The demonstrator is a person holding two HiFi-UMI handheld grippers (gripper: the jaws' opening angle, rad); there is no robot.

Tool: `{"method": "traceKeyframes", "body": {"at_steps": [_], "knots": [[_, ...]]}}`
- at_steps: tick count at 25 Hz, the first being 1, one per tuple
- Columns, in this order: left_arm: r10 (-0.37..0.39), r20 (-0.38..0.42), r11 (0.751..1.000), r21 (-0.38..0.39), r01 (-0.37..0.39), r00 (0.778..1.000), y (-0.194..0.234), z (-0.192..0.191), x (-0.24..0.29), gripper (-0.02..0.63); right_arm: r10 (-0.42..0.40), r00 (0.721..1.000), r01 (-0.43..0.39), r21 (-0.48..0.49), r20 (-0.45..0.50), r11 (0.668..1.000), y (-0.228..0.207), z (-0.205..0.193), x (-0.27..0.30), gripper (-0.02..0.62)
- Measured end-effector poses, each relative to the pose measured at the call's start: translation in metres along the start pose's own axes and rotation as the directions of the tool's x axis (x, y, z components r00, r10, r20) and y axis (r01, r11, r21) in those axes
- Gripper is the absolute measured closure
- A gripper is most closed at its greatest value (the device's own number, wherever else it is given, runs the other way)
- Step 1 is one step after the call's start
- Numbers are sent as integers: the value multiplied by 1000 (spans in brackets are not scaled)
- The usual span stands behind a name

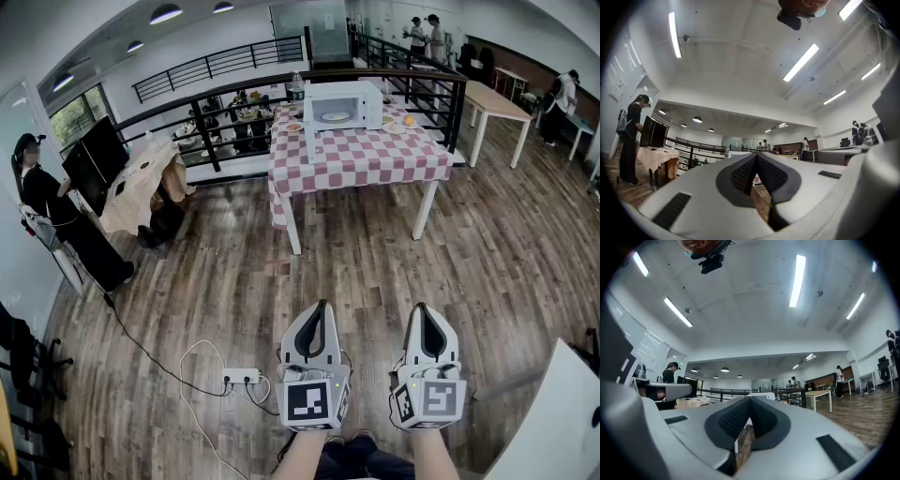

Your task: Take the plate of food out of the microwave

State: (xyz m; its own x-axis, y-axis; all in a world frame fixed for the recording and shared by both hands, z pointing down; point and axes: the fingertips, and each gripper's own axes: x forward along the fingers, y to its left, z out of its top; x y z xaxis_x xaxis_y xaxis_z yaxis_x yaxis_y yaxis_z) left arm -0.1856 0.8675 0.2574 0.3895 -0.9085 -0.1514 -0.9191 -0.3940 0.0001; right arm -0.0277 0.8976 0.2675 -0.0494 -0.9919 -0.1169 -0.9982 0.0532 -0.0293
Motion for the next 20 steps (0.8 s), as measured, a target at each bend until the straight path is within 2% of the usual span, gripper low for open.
{"method": "traceKeyframes", "body": {"at_steps": [11,20], "knots": [[5,1,1000,5,-5,1000,-9,2,6,594,6,1000,-6,11,2,1000,-10,1,2,604],[16,0,1000,-12,-16,1000,-27,-7,17,594,9,1000,-9,33,-6,999,-33,-8,4,604]]}}
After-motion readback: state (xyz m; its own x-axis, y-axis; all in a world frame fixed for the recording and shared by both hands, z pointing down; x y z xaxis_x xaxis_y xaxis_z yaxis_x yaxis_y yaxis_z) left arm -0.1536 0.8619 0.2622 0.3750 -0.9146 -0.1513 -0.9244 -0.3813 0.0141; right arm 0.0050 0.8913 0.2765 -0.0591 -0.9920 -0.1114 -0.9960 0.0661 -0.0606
